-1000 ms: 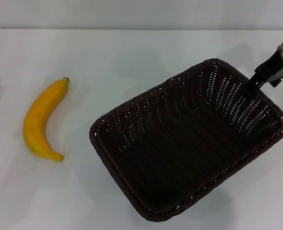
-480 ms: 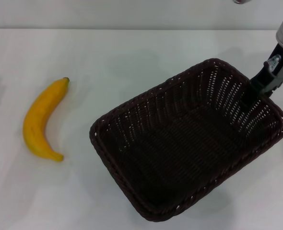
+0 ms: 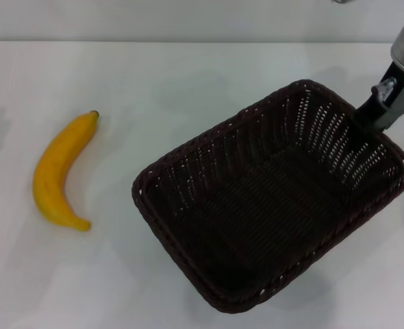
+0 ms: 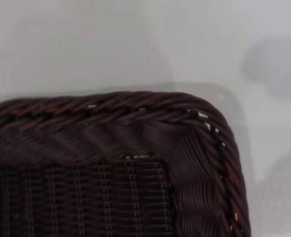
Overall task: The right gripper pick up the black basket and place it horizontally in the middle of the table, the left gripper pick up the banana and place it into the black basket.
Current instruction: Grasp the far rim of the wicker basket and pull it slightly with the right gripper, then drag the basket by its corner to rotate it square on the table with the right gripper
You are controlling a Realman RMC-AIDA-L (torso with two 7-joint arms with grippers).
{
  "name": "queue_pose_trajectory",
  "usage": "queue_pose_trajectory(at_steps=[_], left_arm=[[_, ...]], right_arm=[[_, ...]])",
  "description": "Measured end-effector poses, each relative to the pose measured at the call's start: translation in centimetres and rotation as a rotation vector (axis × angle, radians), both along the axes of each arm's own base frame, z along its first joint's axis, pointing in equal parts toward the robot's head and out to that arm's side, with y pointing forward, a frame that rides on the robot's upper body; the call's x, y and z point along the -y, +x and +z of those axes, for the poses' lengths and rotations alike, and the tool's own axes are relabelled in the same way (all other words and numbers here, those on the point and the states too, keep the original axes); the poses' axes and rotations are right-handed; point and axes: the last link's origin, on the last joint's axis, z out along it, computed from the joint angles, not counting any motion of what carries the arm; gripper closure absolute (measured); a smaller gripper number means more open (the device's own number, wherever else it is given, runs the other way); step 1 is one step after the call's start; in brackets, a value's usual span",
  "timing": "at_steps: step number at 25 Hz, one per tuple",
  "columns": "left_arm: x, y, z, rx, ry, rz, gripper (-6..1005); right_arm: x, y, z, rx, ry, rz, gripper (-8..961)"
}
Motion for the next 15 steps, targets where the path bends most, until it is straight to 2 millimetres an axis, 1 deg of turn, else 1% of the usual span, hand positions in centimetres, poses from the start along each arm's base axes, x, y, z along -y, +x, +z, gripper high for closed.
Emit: queue_pose_trajectory(at_steps=[3,7,10,13,15], left_arm=[[0.0,0.0,0.2,-0.004,0.008,-0.004,137],[0.1,-0.1,0.6,-0.005,0.026,0.001,137],[0.1,-0.4,1.0,0.007,0.048,0.019,137],[-0.2,-0.5,1.3,-0.008,0.07,0.041,137],[-0.5,-0.3,1.5,-0.042,0.084,0.045,137]], right_arm=[[-0.3,0.1,0.1,-0.01,0.046,-0.019,713],[-0.5,0.4,0.5,-0.019,0.121,-0.078,738],[-0.5,0.7,1.5,-0.048,0.225,-0.164,751],[-0.1,1.5,2.6,-0.09,0.301,-0.259,751],[0.3,2.2,2.9,-0.119,0.318,-0.322,752]])
